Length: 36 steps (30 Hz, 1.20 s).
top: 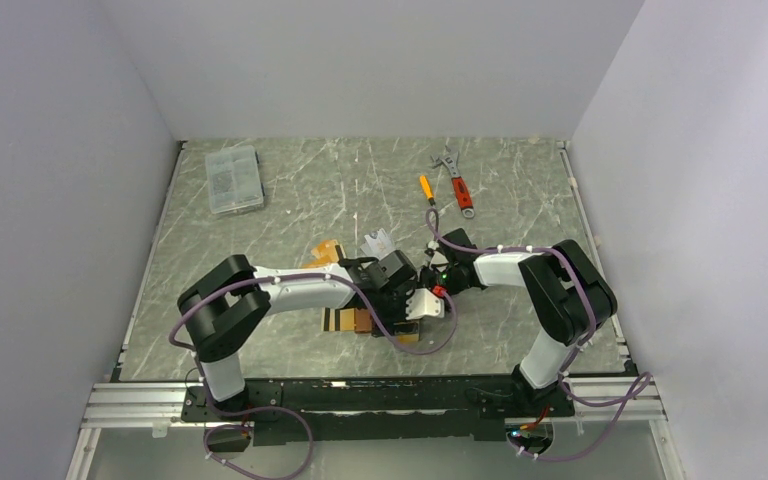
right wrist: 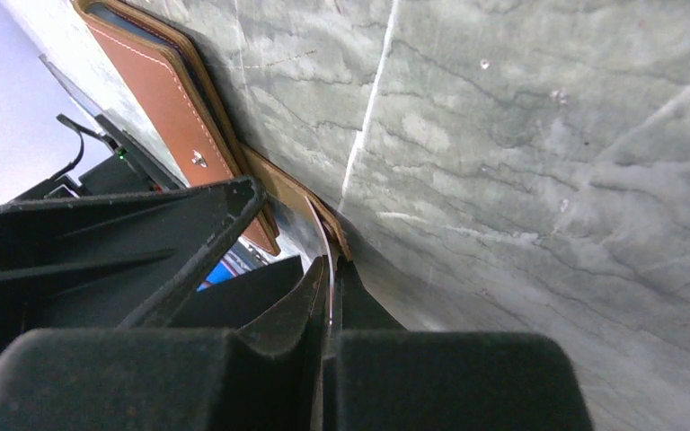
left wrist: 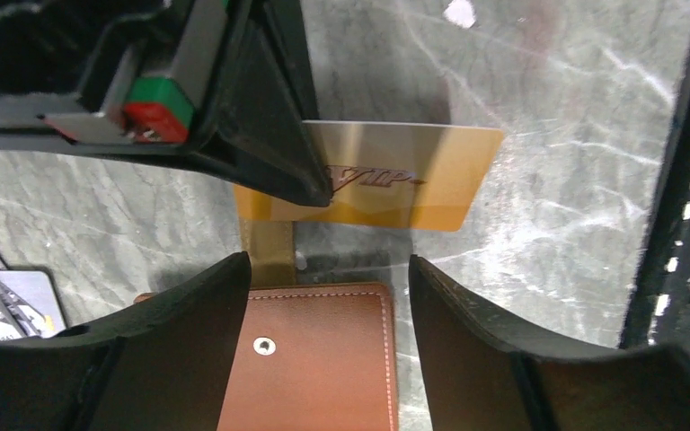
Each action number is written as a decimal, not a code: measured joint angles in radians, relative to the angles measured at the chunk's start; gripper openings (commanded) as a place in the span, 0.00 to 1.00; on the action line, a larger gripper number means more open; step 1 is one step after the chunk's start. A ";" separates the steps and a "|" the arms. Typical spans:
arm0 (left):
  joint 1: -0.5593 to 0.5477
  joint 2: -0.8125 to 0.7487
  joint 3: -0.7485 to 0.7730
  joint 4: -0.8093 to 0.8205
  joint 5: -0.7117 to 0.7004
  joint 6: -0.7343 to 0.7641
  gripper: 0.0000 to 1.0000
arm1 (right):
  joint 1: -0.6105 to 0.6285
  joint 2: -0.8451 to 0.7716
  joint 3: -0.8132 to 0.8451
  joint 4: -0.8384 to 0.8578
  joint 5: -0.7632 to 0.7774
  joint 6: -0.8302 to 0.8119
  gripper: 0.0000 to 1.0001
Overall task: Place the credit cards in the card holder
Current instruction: Open the card holder at the center of the board.
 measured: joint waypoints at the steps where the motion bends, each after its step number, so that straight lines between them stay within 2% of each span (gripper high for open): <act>1: 0.004 0.004 0.000 0.000 -0.002 0.004 0.67 | 0.000 0.000 -0.002 0.003 -0.001 0.002 0.00; 6: 0.034 0.009 0.001 0.000 -0.018 0.020 0.62 | 0.000 0.000 -0.014 0.026 -0.006 0.017 0.00; 11: 0.040 -0.005 0.009 -0.022 -0.038 0.021 0.61 | 0.000 0.000 -0.026 0.052 -0.014 0.027 0.00; 20: 0.041 -0.117 0.014 -0.107 -0.098 0.020 0.60 | 0.000 0.000 -0.034 0.069 -0.017 0.033 0.00; 28: 0.057 -0.216 -0.058 -0.130 -0.158 0.016 0.58 | 0.000 -0.006 -0.043 0.082 -0.016 0.042 0.00; 36: 0.137 -0.284 -0.145 -0.158 -0.225 -0.003 0.56 | 0.000 -0.012 -0.056 0.101 -0.016 0.053 0.00</act>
